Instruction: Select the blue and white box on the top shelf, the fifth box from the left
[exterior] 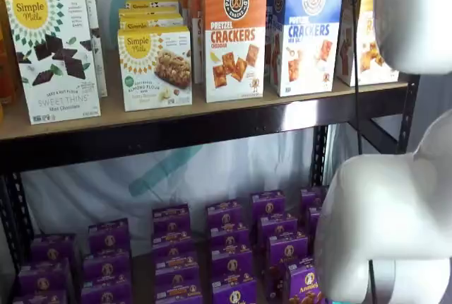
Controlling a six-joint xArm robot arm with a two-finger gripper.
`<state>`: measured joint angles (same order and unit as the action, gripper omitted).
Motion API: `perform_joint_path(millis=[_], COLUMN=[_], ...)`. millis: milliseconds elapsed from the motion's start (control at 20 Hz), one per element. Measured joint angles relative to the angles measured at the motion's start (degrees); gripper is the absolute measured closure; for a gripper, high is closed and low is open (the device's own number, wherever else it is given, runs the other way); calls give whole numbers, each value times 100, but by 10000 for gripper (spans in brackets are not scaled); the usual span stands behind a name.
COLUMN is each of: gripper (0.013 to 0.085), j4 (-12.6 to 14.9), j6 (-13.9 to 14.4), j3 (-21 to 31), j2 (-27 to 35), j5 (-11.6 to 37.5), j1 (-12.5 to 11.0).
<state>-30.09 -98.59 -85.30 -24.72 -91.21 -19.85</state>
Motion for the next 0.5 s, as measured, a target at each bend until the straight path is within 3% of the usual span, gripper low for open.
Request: perform_joint_path(millis=[200,500], gripper=[130,130], j4=[134,401], j6=[-41,-170], j3=[-5,-82], j2=[181,440], j5=[341,471], j1=[117,181])
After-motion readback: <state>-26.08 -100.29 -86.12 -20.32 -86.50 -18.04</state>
